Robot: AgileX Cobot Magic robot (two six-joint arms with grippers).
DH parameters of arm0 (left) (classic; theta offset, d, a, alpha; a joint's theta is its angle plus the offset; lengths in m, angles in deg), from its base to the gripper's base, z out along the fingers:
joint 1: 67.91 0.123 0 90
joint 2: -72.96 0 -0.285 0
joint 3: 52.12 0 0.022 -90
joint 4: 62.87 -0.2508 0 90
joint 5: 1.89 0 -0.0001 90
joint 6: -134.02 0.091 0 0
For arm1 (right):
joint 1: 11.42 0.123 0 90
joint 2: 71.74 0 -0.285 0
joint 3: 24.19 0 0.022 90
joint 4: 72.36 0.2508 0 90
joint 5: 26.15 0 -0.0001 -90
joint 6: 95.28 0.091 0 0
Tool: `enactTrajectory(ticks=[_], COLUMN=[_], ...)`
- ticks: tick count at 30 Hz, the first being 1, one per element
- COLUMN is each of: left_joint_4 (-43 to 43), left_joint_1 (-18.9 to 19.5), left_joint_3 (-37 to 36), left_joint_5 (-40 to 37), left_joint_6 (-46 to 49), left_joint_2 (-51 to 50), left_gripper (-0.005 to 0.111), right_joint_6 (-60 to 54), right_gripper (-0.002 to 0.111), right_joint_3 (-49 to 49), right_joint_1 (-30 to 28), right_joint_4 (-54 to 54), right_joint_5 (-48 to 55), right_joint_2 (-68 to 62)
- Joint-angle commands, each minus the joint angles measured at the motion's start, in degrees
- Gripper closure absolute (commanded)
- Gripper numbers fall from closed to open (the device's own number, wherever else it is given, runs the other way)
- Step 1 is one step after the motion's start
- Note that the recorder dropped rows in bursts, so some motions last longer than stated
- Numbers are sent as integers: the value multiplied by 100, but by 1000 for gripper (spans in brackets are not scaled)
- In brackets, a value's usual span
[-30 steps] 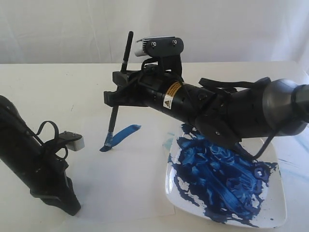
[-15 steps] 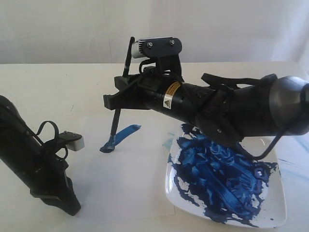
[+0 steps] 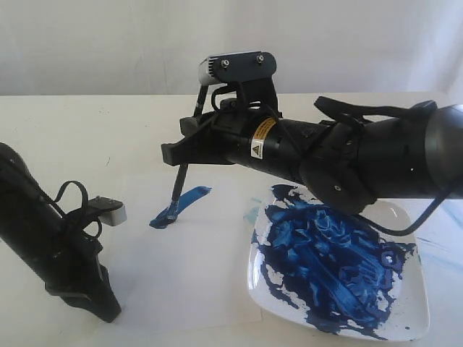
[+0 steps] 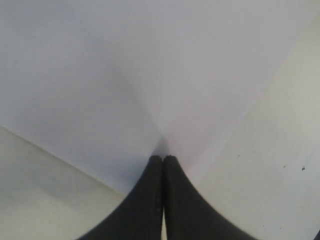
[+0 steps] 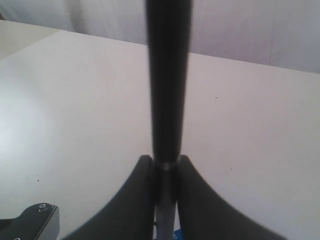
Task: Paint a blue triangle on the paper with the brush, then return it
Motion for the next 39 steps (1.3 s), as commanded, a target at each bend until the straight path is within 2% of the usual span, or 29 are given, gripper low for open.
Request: enactTrajectory(ticks=[1, 28, 39], left_joint_4=[-1, -1, -1], left_joint_1=[-20, -20, -20], left_joint_3=[-33, -33, -33], left_joint_5=[-233, -255, -311], left_joint_6=[35, 35, 35], left_joint_2=[-54, -54, -54], left_gripper=[107, 107, 107], right_joint_6=[-203, -234, -328], right_gripper=[108, 108, 108], right_joint_3=[9, -36, -36], right_joint_1=[-9, -19, -230], right_joint_4=[-44, -132, -132], right_joint_5=[546, 2263, 2420], right_joint_2=[110, 866, 997])
